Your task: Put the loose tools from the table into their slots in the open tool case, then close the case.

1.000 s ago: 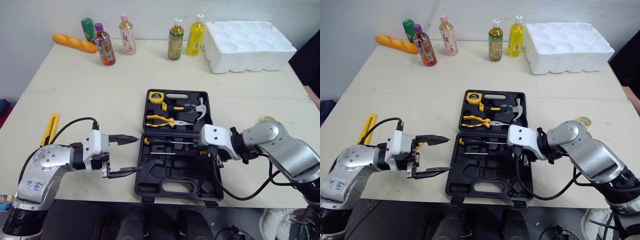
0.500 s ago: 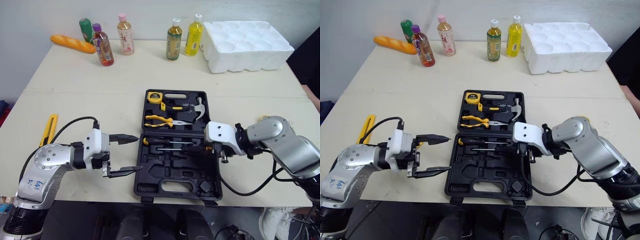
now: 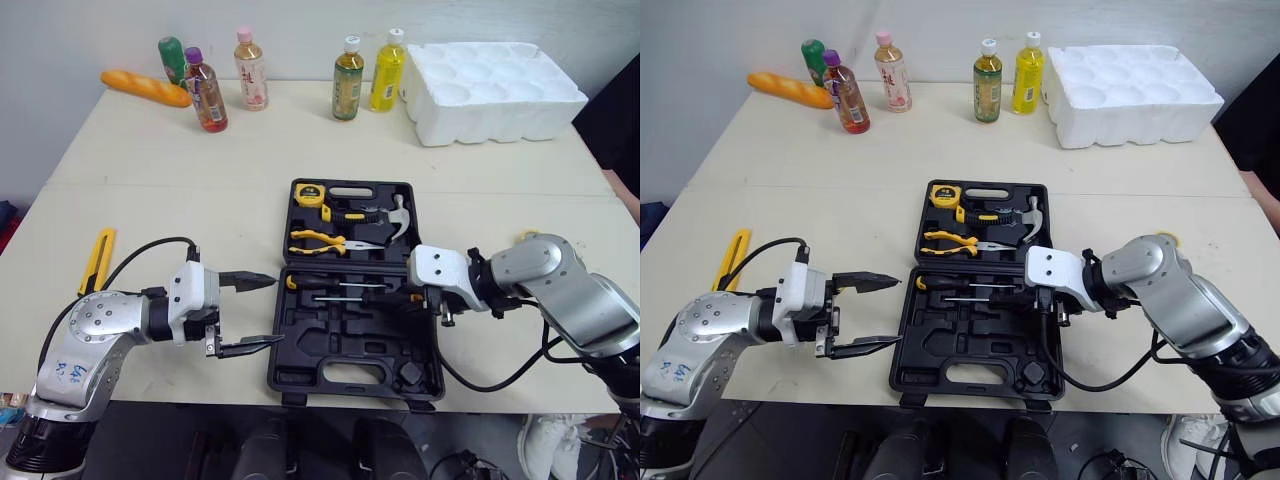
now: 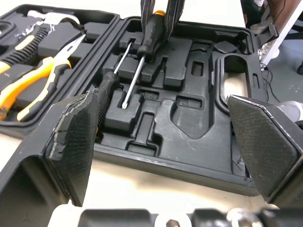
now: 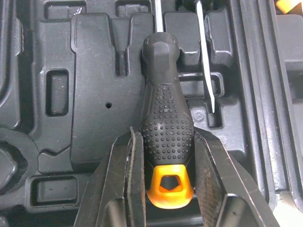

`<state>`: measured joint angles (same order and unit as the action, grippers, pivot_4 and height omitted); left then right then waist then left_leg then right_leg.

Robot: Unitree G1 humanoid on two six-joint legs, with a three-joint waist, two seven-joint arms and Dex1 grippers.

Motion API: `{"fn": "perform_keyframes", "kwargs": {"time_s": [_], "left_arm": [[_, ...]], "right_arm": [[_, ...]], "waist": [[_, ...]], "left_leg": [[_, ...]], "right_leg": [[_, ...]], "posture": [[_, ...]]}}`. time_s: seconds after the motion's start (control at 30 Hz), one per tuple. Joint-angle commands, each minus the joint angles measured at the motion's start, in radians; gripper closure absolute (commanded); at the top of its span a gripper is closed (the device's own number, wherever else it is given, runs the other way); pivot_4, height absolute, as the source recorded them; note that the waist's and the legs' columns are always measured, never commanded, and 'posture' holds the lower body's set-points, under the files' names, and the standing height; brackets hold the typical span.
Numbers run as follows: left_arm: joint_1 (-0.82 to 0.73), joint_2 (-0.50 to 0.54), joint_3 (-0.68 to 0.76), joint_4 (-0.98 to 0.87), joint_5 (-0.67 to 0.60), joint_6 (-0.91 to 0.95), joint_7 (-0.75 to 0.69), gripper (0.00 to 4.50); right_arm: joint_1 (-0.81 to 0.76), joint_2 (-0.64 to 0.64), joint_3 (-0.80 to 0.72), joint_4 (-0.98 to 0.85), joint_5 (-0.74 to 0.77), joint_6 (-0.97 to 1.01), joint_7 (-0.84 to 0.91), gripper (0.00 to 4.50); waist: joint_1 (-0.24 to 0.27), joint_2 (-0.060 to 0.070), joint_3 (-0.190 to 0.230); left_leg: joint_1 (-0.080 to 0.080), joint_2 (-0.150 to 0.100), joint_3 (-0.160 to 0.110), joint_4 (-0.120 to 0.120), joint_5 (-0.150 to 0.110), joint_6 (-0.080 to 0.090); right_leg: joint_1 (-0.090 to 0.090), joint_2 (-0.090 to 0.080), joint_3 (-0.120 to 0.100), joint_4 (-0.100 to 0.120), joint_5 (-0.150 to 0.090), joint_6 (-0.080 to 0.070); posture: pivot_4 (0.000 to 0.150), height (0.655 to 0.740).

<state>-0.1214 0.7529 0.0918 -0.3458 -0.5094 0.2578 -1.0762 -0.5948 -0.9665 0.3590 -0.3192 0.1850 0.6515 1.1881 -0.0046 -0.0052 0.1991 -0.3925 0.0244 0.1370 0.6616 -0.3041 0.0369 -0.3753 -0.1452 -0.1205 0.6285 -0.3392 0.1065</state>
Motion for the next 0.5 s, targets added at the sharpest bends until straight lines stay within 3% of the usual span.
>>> {"fn": "perform_keyframes", "kwargs": {"time_s": [0.03,0.13,0.3,0.5], "left_arm": [[0.001,0.002,0.019,-0.022,-0.014,-0.003,0.004,0.00],[0.000,-0.001,0.020,-0.020,-0.013,-0.005,0.007,0.00],[-0.011,-0.012,0.017,0.006,0.005,-0.024,0.017,0.00],[-0.030,-0.022,0.021,0.024,0.006,-0.035,0.023,0.00]], "right_arm": [[0.006,0.004,-0.014,-0.010,-0.014,-0.025,0.003,2.49],[-0.008,0.017,-0.048,-0.001,-0.005,-0.055,-0.007,1.33],[-0.024,-0.017,-0.114,0.003,0.051,-0.069,0.061,1.33],[0.052,0.055,-0.256,0.048,0.180,-0.151,0.075,1.33]], "waist": [[0.000,0.000,0.000],[-0.001,0.000,0.000],[0.000,0.000,0.000],[0.001,-0.001,-0.001]], "left_leg": [[0.000,0.000,0.000,0.000,0.000,0.000],[0.000,0.000,0.000,0.000,0.000,0.000],[0.000,0.000,0.000,0.000,0.000,0.000],[0.000,0.000,0.000,0.001,0.000,0.000]], "right_leg": [[0.000,0.000,0.000,0.000,0.000,0.000],[0.000,0.000,0.000,0.000,0.000,0.000],[0.000,0.000,0.000,0.000,0.000,0.000],[0.001,0.001,0.000,0.000,0.000,0.000]], "posture": [[0.150,0.7400],[0.150,0.7400],[0.150,0.7400],[0.150,0.7400]]}}
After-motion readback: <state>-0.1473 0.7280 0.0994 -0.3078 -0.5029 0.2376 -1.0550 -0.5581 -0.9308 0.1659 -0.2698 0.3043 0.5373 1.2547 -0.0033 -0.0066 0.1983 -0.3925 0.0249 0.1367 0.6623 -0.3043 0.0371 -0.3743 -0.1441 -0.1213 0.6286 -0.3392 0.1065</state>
